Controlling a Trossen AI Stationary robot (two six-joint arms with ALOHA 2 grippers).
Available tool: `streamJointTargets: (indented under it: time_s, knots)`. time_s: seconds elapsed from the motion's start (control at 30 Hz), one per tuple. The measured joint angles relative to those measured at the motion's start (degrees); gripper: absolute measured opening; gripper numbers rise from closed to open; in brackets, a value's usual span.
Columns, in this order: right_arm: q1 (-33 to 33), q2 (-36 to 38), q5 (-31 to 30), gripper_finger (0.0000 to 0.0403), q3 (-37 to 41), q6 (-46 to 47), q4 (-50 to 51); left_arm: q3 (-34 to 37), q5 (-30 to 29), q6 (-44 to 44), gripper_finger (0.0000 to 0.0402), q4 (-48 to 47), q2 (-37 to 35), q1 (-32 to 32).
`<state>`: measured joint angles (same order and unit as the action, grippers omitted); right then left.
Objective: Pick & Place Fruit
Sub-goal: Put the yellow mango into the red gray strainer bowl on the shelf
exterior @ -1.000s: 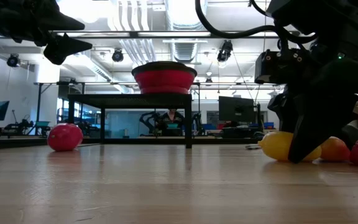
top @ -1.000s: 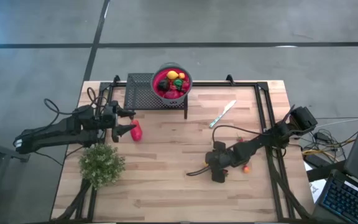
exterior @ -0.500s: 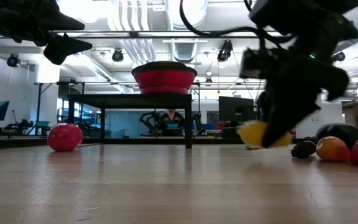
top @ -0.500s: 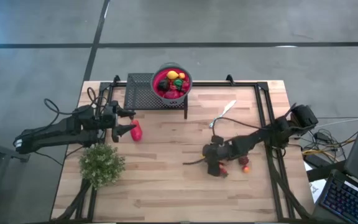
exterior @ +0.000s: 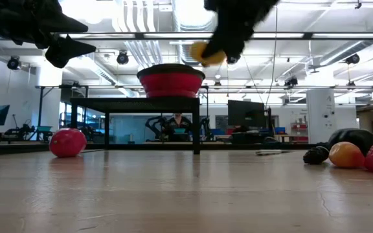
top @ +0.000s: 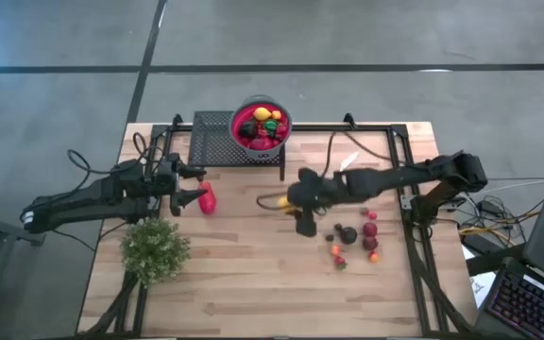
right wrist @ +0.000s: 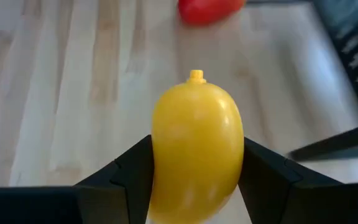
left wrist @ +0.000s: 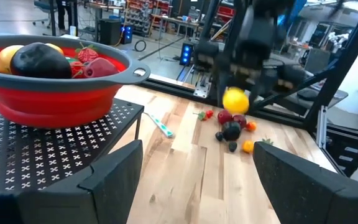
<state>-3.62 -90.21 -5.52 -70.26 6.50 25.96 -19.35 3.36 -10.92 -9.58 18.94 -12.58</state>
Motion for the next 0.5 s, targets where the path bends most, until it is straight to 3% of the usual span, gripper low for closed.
streamJointTargets:
  time_s: [0.27, 0.5]
  knots:
    - [6.2, 0.0, 0.0, 0.0191, -14.1, -4.0, 4.2, 0.0, 0.0, 0.0, 0.0312, 0.0, 0.0, 0.0]
    - [13.8, -0.1, 0.0, 0.0187, -17.6, -5.6, 0.4, 0.0, 0.0, 0.0, 0.0312, 0.0, 0.0, 0.0]
